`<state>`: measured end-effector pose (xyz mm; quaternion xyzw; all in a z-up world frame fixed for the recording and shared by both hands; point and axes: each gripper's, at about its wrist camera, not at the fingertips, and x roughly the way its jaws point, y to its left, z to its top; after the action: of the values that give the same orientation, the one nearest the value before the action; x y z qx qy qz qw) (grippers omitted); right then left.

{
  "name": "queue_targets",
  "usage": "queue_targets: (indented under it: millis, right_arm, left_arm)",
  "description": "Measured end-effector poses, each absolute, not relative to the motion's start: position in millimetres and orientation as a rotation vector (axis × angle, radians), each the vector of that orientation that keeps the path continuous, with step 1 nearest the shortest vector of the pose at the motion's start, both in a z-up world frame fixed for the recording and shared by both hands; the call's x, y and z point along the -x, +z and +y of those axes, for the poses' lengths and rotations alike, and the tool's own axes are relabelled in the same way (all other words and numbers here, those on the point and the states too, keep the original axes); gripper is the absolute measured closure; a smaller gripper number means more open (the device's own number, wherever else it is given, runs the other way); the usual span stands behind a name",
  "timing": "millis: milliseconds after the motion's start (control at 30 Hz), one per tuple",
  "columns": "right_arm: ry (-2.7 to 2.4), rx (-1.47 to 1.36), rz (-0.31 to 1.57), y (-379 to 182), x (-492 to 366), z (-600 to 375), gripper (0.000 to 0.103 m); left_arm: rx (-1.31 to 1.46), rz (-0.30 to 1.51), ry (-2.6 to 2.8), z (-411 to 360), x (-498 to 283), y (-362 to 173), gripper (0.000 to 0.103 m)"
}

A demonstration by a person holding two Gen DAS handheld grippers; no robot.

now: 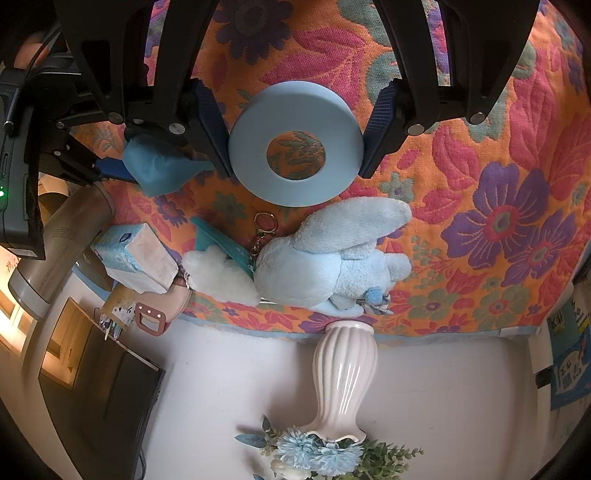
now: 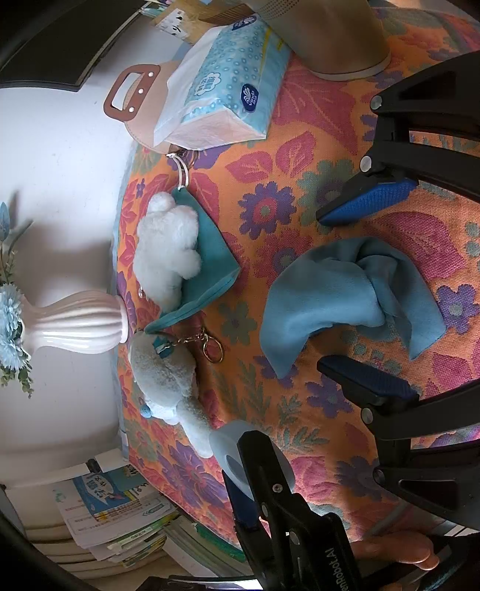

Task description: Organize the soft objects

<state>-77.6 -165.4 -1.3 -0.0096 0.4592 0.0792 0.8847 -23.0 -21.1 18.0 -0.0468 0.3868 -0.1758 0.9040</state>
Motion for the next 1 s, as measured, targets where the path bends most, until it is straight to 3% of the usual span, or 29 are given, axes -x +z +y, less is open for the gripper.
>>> queue_targets:
  millis: [533, 600, 733, 767, 1000]
  right_arm:
    - [0.163, 0.018, 0.956, -2.1, 77.5, -165.9, 0.03]
    - [0.152, 0.024, 0.951, -1.4, 77.9, -166.7, 0.036]
    - [0.138, 0.033, 0.917, 2.7, 84.3, -165.7, 0.074]
    - [0.134, 0.04, 0.906, 4.5, 87.6, -164.6, 0.078]
    - [0.163, -0.084, 0.908, 7.7, 114.9, -178.3, 0.081]
  left_arm:
    - [0.097, 0.797, -0.367, -20.4, 23.2, 18.0, 0.037]
    - [0.101, 0.795, -0.37, -20.2, 23.9, 18.2, 0.037]
    - [0.132, 0.789, -0.404, -16.4, 25.1, 19.6, 0.038]
    - [0.144, 0.787, -0.421, -15.0, 25.4, 20.1, 0.038]
    - [0.192, 0.765, -0.535, -12.9, 30.5, 25.2, 0.038]
